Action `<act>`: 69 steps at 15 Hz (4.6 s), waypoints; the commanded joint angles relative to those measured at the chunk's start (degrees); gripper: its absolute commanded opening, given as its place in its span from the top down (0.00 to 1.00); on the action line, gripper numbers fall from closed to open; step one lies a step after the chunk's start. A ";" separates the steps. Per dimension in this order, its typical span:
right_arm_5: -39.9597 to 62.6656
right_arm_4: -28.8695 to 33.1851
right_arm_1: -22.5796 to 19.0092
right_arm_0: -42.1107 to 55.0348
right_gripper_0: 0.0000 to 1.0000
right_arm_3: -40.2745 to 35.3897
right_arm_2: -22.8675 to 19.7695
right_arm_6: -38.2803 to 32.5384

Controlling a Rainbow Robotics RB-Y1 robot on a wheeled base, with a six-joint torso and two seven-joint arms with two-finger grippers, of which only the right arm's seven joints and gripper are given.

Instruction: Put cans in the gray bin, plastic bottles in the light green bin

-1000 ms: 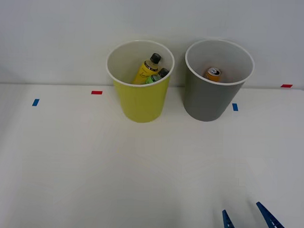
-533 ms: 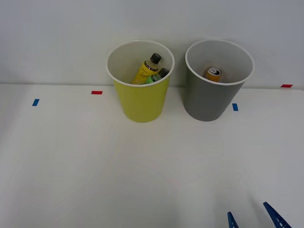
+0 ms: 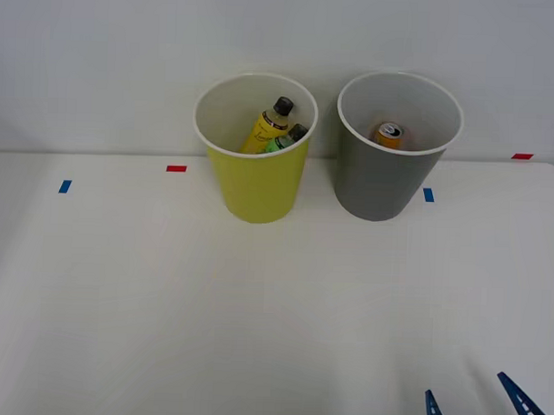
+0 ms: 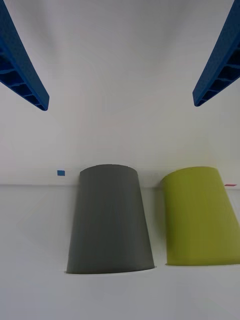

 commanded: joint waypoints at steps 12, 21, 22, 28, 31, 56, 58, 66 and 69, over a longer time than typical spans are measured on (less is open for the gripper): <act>0.03 -0.09 -1.25 0.02 0.00 -0.01 -0.14 0.37; 0.03 -0.09 -1.25 0.02 0.00 -0.01 -0.14 0.37; 0.03 -0.09 -1.25 0.02 0.00 -0.01 -0.14 0.37; 0.03 -0.09 -1.25 0.02 0.00 -0.01 -0.14 0.37; 0.03 -0.09 -1.25 0.02 0.00 -0.01 -0.14 0.37; 0.03 -0.09 -1.25 0.02 0.00 -0.01 -0.14 0.37; 0.03 -0.09 -1.25 0.02 0.00 -0.01 -0.14 0.37; 0.03 -0.09 -1.25 0.02 0.00 -0.01 -0.14 0.37; 0.03 -0.09 -1.25 0.02 0.00 -0.01 -0.14 0.37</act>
